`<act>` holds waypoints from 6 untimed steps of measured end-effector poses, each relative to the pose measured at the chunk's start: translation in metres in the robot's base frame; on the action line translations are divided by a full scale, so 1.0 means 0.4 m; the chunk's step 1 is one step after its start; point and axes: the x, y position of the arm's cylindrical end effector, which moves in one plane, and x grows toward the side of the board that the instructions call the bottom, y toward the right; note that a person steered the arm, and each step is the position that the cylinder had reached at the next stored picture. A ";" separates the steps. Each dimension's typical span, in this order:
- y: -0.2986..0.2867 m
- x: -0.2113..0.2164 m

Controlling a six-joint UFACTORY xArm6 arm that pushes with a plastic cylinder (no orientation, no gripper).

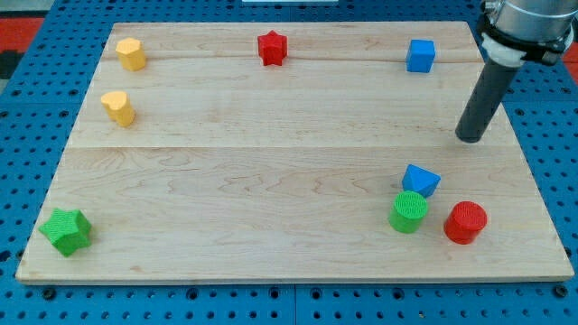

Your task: Point your arm to the right side of blue triangle

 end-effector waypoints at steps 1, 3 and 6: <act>0.081 -0.047; 0.118 -0.002; -0.079 0.235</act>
